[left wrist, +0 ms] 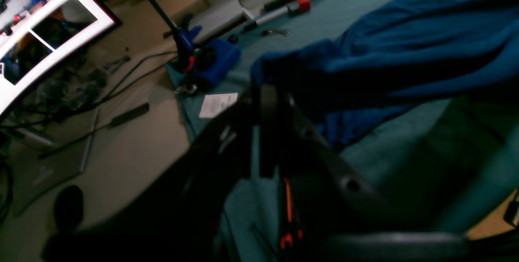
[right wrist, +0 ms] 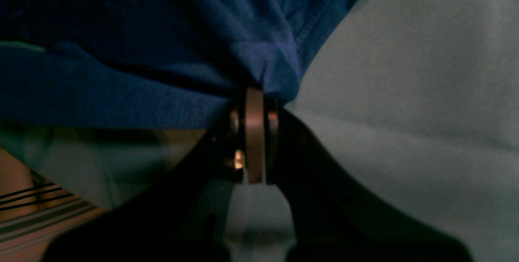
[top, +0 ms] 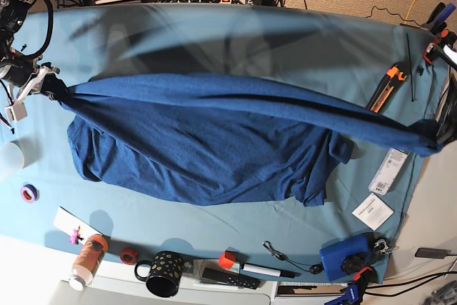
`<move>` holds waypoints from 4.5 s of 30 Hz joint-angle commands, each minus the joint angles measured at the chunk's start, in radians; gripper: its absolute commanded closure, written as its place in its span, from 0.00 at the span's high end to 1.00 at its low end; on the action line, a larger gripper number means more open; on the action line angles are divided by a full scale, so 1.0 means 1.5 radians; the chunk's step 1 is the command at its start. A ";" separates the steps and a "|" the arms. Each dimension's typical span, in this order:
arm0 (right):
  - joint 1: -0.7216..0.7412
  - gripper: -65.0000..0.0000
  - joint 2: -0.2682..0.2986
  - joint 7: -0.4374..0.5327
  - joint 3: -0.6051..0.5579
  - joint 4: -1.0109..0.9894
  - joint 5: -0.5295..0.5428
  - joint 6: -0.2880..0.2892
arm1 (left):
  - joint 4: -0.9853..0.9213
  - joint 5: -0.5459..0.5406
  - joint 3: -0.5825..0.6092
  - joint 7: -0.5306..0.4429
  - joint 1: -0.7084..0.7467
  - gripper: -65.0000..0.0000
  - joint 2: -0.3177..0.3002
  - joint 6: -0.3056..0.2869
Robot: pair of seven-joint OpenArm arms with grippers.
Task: Layout the t-shirt on the table in an organized manner, then fold the t-shirt properly
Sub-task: 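Hold the stretched shirt with both grippers, laying the sleeve flat, then drag the held shirt end with the right gripper along the table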
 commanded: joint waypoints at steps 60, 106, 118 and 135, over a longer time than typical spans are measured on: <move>-0.126 0.00 0.062 0.014 0.005 0.009 0.013 0.001 | -0.124 -0.011 -0.003 -0.013 0.284 0.00 0.083 -0.002; -0.122 0.32 0.065 0.014 0.005 0.009 0.013 0.001 | -0.124 -0.011 -0.003 -0.013 0.307 0.00 0.083 0.001; -0.122 0.36 0.065 0.014 0.005 0.009 0.026 0.001 | -0.124 -0.011 -0.003 -0.013 0.307 0.00 0.083 0.001; -0.124 0.36 -0.050 0.014 0.004 0.010 0.235 0.001 | -0.124 -0.011 -0.003 -0.013 0.307 0.00 0.083 0.000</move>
